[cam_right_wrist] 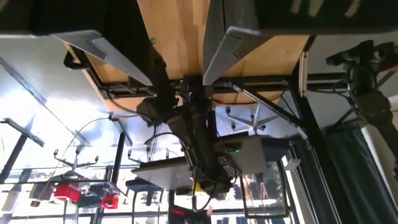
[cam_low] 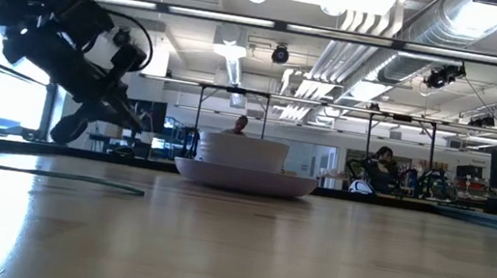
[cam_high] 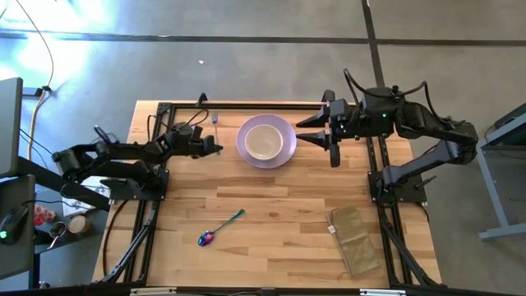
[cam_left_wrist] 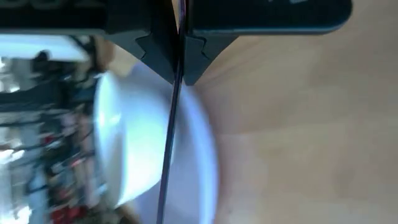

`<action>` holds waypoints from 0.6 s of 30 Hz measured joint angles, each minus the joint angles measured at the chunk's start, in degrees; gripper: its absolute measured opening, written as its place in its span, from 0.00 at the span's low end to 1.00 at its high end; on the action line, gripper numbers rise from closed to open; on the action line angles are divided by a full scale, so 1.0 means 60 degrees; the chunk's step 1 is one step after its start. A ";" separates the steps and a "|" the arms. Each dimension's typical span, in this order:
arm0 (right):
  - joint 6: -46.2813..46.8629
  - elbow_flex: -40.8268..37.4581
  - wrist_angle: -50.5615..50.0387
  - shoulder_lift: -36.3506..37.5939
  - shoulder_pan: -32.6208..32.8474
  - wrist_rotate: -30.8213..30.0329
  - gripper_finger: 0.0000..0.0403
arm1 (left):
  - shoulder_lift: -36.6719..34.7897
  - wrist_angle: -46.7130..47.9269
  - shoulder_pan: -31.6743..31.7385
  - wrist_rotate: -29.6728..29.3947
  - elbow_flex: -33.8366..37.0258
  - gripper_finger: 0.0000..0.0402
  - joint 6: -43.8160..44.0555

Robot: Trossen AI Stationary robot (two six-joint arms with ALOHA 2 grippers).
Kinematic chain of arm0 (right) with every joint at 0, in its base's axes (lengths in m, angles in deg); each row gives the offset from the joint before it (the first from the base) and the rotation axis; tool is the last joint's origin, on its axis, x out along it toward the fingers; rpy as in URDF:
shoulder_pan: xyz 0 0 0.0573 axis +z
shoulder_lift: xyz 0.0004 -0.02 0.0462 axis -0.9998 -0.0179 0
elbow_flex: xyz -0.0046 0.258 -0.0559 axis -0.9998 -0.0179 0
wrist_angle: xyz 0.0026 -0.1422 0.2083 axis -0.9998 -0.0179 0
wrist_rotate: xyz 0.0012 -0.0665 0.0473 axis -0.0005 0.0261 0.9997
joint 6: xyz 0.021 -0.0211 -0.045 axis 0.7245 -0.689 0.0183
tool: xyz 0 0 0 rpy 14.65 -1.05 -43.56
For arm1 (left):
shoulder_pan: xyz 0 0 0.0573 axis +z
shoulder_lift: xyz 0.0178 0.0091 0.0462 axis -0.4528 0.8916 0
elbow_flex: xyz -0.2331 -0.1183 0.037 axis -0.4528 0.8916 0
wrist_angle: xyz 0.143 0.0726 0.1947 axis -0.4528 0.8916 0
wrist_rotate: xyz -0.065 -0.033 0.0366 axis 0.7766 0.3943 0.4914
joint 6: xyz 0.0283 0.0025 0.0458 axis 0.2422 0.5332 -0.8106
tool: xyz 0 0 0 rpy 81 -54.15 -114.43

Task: Set table place
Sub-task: Put the violet fork to the left of the plate on the table

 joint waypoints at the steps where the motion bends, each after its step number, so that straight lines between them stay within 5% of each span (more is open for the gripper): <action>1: 0.0008 0.0000 -0.0077 0.0002 0.0000 0.0039 0.32 | 0.0138 -0.0260 0.0000 -0.0026 -0.0012 0.00 0.0080; 18: 0.0012 0.0000 -0.0407 0.0004 0.0004 0.0239 0.32 | 0.3259 -0.0979 0.0007 0.0098 -0.0741 0.00 0.0165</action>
